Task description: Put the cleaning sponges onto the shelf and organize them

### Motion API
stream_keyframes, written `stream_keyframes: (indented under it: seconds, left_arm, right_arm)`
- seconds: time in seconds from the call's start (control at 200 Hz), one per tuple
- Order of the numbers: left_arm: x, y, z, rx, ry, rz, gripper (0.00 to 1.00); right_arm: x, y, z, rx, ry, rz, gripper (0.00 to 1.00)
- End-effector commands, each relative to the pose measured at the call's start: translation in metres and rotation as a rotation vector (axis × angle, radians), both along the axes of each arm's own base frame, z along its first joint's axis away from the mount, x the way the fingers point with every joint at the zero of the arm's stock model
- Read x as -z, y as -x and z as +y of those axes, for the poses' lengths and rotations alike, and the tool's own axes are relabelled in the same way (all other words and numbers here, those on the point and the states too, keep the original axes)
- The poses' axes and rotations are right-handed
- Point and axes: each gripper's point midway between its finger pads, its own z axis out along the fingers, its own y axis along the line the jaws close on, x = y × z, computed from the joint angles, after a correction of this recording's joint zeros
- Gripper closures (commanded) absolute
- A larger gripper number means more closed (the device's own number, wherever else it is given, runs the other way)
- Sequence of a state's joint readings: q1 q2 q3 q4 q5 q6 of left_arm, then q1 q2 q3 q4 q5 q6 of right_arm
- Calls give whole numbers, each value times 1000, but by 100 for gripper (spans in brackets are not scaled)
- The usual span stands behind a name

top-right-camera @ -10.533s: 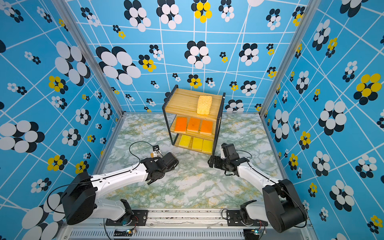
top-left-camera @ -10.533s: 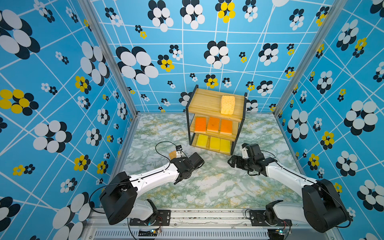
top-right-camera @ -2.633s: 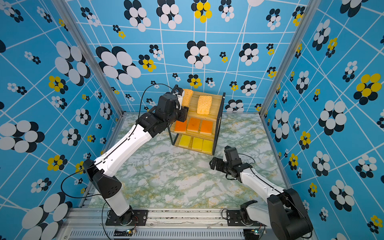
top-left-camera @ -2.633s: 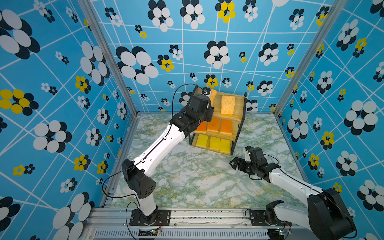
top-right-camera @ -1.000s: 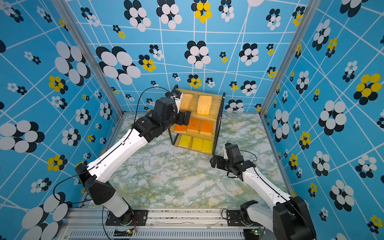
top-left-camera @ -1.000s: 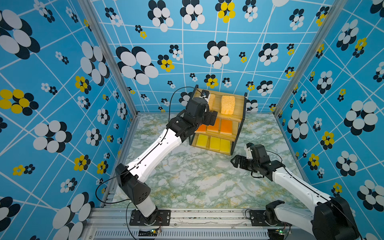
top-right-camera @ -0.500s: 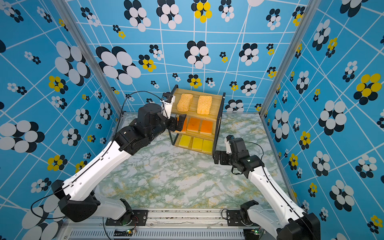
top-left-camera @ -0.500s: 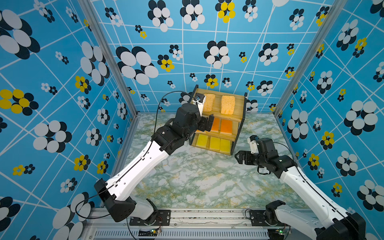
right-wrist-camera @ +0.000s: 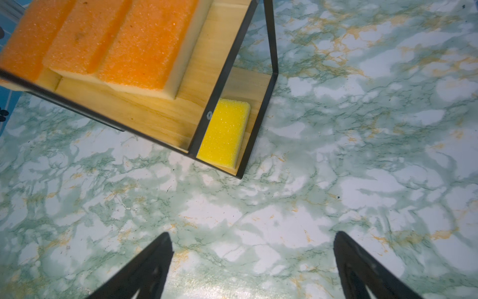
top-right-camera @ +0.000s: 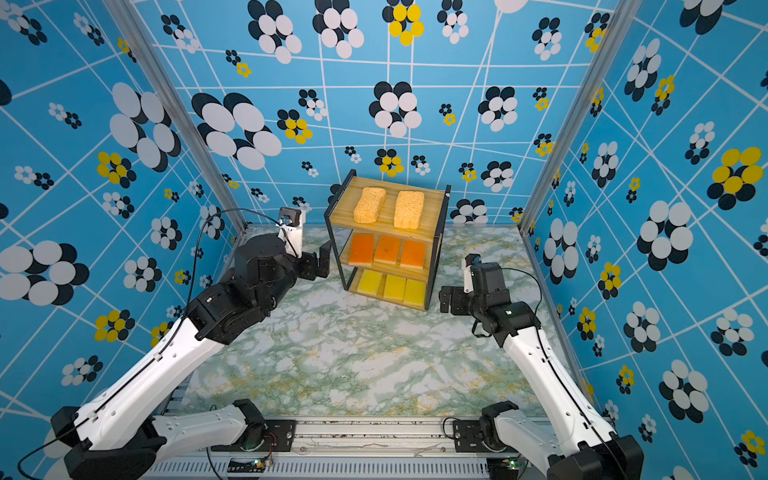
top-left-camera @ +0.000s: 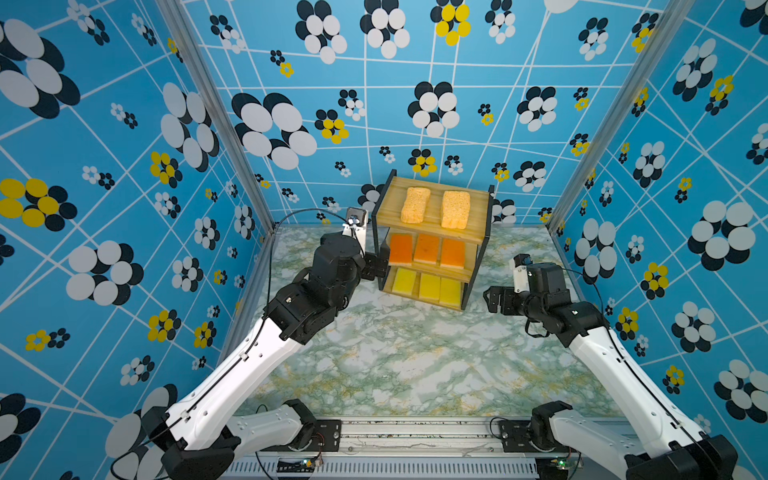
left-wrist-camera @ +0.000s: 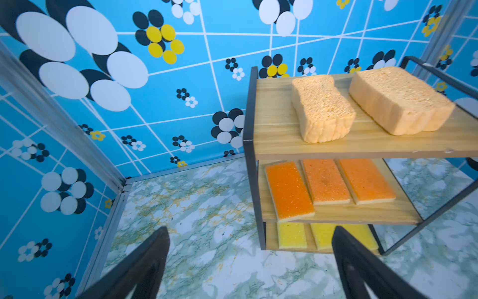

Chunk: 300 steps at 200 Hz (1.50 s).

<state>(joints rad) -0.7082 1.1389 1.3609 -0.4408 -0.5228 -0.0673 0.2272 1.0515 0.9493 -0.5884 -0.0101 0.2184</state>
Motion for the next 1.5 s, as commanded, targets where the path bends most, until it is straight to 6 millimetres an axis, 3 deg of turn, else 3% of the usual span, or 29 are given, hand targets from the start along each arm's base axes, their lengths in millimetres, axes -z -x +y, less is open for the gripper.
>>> stream_keyframes:
  seconds: [0.0, 0.205, 0.495, 0.755, 0.89, 1.115, 1.27, 1.495]
  left_arm:
    - [13, -3, 21, -84, -49, -11, 1]
    - [40, -7, 39, -127, -81, -41, 1]
    - [79, -9, 56, -131, -168, 10, 1]
    - [108, -10, 81, -158, -135, 12, 1]
    - [122, -10, 92, -171, -145, 7, 1]
    - [156, -17, 112, -206, -127, 19, 1]
    - [185, -21, 135, -253, -82, 33, 1]
    - [208, -24, 158, -273, -8, -4, 1]
  right_arm:
    - [-9, -15, -13, 26, -18, -39, 1]
    - [-16, -39, -41, 106, -52, -116, 1]
    - [-9, -51, -60, 139, -35, -140, 1]
    - [0, -59, -81, 205, 41, -222, 1]
    - [13, -63, -88, 232, 69, -268, 1]
    - [54, -67, -93, 250, 82, -327, 1]
    - [65, -74, -92, 248, 78, -366, 1]
    - [83, -81, -106, 309, 125, -424, 1]
